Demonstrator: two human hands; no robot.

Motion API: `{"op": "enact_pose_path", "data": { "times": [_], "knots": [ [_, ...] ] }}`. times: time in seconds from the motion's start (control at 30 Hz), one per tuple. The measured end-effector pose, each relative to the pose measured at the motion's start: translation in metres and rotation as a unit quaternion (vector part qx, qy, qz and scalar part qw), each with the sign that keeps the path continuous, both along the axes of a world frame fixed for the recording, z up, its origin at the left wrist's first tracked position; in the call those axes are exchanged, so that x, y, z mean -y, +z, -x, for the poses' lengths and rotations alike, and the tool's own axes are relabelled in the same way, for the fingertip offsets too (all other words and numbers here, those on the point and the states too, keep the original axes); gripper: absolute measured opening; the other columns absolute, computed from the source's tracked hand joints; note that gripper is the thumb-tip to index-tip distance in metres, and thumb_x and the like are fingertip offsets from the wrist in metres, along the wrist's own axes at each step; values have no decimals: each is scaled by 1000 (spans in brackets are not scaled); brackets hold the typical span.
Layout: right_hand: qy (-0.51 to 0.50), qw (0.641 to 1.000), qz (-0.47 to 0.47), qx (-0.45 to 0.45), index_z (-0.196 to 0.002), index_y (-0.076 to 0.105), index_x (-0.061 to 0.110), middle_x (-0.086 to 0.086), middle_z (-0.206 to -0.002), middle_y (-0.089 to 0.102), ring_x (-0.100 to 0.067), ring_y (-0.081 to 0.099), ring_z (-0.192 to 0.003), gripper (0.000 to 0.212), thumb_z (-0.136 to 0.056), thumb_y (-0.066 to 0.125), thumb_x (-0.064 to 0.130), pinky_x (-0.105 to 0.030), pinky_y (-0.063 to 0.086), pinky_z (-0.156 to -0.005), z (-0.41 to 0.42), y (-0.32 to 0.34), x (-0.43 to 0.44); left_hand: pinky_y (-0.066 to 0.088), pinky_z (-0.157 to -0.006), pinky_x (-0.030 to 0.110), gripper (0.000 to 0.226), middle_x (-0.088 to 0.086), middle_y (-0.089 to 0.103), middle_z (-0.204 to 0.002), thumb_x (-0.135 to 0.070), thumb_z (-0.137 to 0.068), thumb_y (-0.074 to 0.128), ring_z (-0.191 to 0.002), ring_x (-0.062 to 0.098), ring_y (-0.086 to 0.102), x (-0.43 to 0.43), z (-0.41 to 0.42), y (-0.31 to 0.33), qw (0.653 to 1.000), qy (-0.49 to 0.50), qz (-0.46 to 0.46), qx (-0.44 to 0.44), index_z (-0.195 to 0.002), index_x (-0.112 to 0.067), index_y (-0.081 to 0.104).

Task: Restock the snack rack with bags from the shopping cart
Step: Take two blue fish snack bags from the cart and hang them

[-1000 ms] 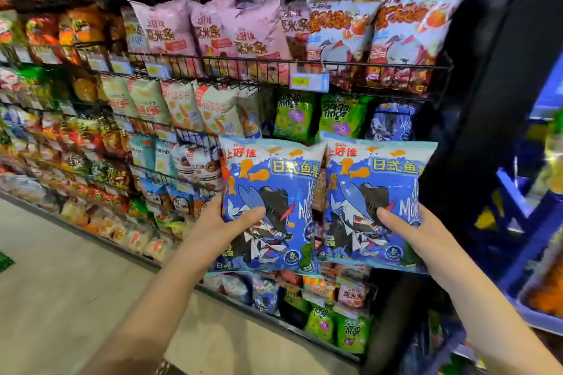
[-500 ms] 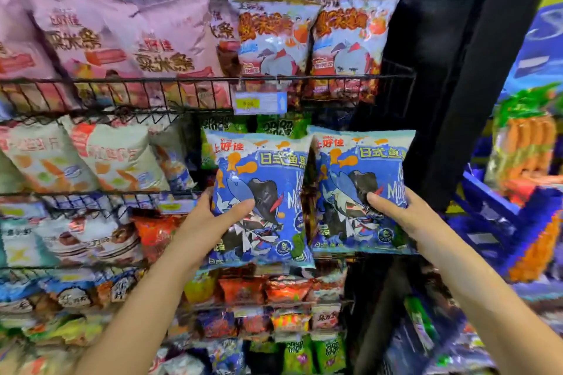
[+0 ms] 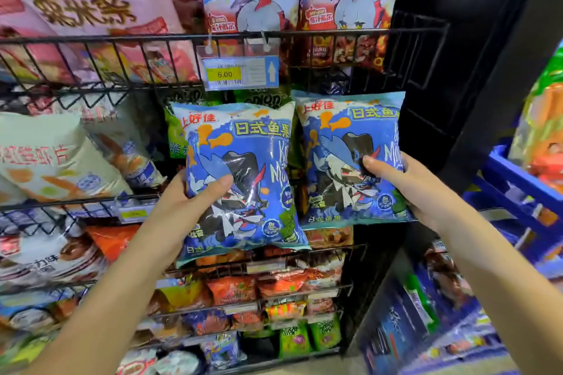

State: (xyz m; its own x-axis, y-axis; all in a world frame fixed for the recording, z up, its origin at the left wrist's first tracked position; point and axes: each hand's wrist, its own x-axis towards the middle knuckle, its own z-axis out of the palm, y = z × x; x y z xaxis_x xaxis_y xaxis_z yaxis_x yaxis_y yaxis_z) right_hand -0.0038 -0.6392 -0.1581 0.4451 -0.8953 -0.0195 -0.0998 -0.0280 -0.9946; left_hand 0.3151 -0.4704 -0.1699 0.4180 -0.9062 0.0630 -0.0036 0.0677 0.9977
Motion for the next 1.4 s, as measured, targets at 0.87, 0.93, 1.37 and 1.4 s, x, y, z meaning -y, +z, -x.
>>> {"op": "enact_pose_path", "data": {
  "times": [0.87, 0.93, 1.37, 1.4],
  "knots": [
    [-62, 997, 47, 13, -132, 59, 35, 12, -122, 72, -14, 67, -116, 73, -69, 88, 59, -44, 49, -109, -48, 17, 134, 50, -106, 51, 78, 0, 76, -122, -53, -61, 84, -108, 26, 75, 27, 12, 10, 1000, -9, -20, 8, -132, -30, 64],
    [-63, 997, 43, 15, -129, 56, 35, 12, -122, 70, -15, 66, -117, 65, -75, 87, 52, -44, 48, -110, -50, 16, 142, 52, -104, 52, 66, -1, 76, -122, -47, -73, 86, -108, 26, 75, 29, 13, 10, 1000, -10, -27, 11, -133, -30, 63],
    [-80, 995, 54, 19, -139, 53, 19, 7, -122, 70, -11, 66, -112, 58, -89, 80, 28, -25, 50, -92, -79, -14, 186, 47, -108, 50, 56, -4, 73, -128, -38, -84, 73, -115, 23, 72, 32, 10, 6, 999, -19, -22, 23, -138, -32, 61],
    [-74, 996, 56, 16, -141, 53, 20, 6, -126, 70, -12, 66, -115, 59, -89, 80, 28, -27, 49, -95, -81, -17, 188, 46, -109, 50, 56, -5, 73, -128, -40, -84, 76, -115, 23, 72, 33, 9, 6, 999, -16, -24, 28, -138, -32, 61]
  ]
}}
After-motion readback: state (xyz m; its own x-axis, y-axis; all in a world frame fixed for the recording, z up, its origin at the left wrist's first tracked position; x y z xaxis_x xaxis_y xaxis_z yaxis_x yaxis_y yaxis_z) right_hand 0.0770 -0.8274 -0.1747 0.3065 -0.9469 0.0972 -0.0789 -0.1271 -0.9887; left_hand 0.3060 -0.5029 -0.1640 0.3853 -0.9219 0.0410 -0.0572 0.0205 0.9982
